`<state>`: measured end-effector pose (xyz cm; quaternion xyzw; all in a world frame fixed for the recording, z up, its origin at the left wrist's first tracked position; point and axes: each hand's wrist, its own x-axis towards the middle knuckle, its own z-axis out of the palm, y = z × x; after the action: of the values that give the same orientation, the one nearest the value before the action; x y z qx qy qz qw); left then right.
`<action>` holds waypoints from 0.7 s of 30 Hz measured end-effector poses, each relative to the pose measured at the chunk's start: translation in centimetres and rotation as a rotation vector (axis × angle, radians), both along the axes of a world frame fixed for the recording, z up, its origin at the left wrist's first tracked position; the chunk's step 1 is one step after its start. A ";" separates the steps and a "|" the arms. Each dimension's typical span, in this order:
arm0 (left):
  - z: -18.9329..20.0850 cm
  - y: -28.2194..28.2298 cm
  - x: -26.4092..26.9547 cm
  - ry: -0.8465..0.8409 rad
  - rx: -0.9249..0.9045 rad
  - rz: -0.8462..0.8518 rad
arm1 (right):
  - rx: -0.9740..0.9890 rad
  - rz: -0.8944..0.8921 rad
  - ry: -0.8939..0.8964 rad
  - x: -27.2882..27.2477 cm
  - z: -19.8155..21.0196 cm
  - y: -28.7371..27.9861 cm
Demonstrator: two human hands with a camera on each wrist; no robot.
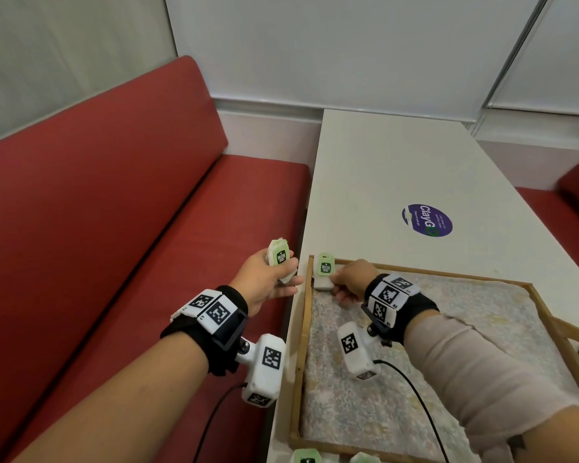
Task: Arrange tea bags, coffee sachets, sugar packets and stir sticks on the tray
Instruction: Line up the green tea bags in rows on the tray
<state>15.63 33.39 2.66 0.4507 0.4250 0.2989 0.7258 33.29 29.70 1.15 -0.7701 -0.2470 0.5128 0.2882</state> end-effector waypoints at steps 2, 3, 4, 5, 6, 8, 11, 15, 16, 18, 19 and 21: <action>0.0 0.0 0.0 0.002 -0.001 -0.001 | -0.026 -0.016 0.007 -0.3 0.0 0.2; 0.0 0.0 0.0 0.002 -0.001 -0.002 | -0.039 -0.021 0.014 -0.4 0.1 0.3; 0.1 -0.1 0.0 0.000 -0.002 -0.004 | -0.056 -0.020 0.017 -0.5 0.0 0.4; 0.1 -0.1 -0.1 0.000 -0.002 -0.007 | -0.073 -0.018 0.023 -0.6 0.0 0.4; 0.1 -0.2 -0.1 0.000 -0.003 -0.010 | -0.087 -0.026 0.042 -0.7 0.0 0.4; 0.2 -0.3 -0.1 0.003 -0.008 -0.015 | -0.099 -0.055 0.087 -0.7 -0.1 0.5; 0.3 -0.4 -0.1 0.002 -0.014 -0.015 | -0.119 -0.064 0.103 -0.8 -0.1 0.6; 0.3 -0.6 -0.2 0.004 -0.015 -0.013 | -0.111 -0.062 0.086 -0.7 -0.3 0.9; 0.3 -0.6 -0.1 0.003 -0.018 -0.012 | -0.115 -0.060 0.098 -0.7 -0.3 0.9; 0.4 -0.7 -0.1 -0.008 -0.026 -0.015 | -0.110 -0.063 0.115 -0.6 -0.2 0.9; 0.5 -0.7 -0.1 -0.015 -0.029 -0.021 | -0.101 -0.057 0.108 -0.6 -0.2 0.8; 0.6 -0.8 -0.1 -0.030 -0.038 -0.042 | -0.067 -0.042 0.068 -0.7 -0.1 0.5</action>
<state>15.57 32.57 3.30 0.4413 0.4098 0.2823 0.7467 32.62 30.19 1.07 -0.7664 -0.2035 0.5404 0.2814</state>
